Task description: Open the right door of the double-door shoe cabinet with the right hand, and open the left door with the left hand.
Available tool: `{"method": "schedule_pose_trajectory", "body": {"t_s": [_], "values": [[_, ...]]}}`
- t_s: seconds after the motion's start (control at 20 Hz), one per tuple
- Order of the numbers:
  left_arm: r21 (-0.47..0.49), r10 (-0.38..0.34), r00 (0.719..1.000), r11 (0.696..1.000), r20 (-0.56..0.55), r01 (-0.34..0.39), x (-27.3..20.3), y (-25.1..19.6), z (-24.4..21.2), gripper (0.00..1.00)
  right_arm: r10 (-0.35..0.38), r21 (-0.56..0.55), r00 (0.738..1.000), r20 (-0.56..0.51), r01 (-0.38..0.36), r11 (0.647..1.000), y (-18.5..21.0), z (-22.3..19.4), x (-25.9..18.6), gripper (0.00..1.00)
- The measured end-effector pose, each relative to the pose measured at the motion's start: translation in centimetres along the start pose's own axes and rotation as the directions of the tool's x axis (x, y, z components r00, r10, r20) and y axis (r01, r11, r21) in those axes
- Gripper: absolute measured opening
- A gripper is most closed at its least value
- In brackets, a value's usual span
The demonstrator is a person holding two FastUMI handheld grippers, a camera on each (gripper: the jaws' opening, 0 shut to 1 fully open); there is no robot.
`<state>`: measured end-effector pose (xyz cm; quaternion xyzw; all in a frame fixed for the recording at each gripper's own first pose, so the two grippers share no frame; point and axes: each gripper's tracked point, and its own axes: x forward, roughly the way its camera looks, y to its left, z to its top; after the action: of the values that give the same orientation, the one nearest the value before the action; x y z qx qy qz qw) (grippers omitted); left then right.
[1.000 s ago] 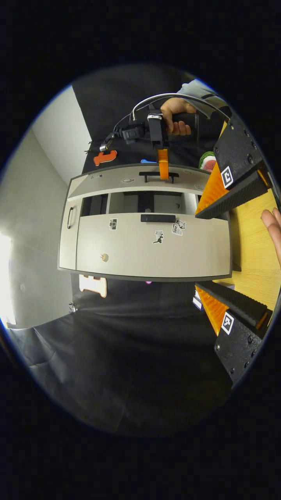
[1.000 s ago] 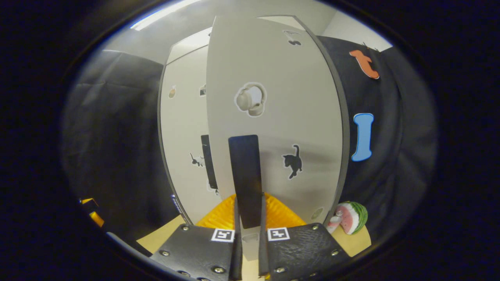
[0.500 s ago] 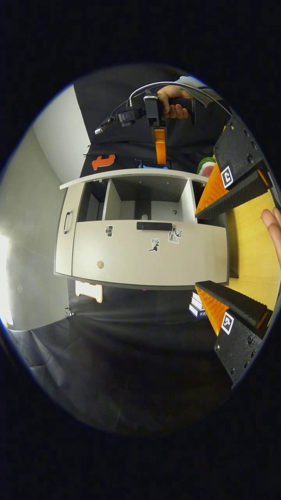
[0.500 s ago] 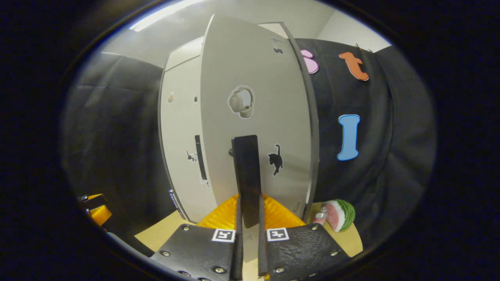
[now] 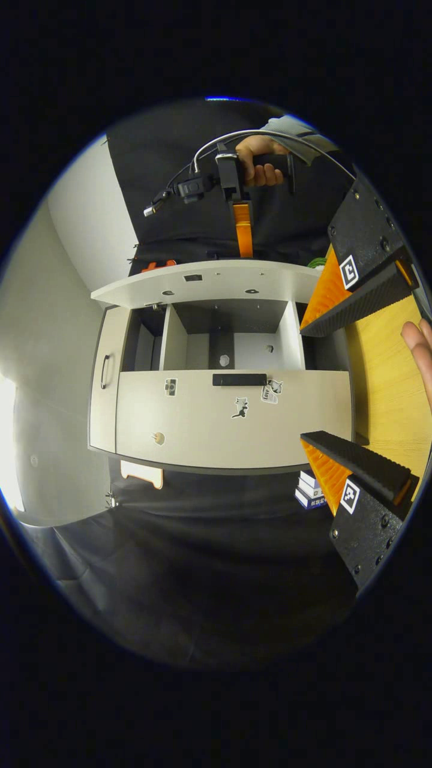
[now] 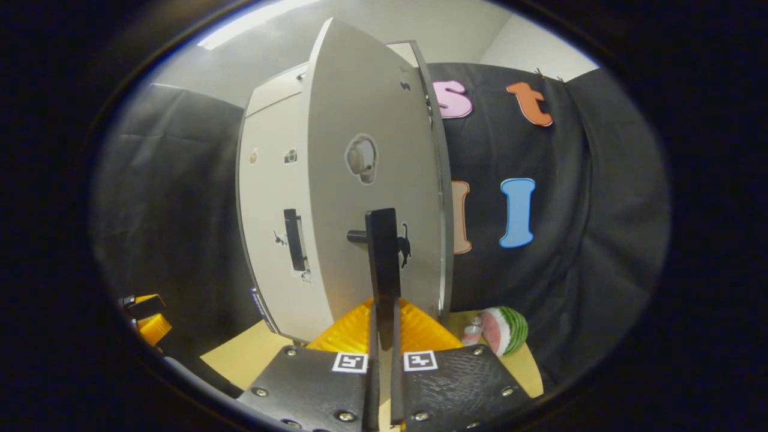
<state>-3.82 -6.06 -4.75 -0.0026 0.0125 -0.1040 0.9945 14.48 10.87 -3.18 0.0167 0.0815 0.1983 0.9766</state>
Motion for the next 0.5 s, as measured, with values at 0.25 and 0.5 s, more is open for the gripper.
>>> {"method": "schedule_pose_trajectory", "body": {"t_s": [0.25,0.5], "values": [[-0.032,-0.006,1.000,0.999,-0.021,0.005,0.9,-0.5,-0.8,0.99,-0.020,0.013,1.000,0.015,0.020,1.000,-1.3,0.2,-0.2,0.07],[-0.026,0.020,0.999,0.999,-0.042,-0.021,1.8,0.0,-1.7,0.99,-0.147,0.008,0.989,0.030,0.147,0.989,-6.8,0.5,-1.0,0.01]]}}
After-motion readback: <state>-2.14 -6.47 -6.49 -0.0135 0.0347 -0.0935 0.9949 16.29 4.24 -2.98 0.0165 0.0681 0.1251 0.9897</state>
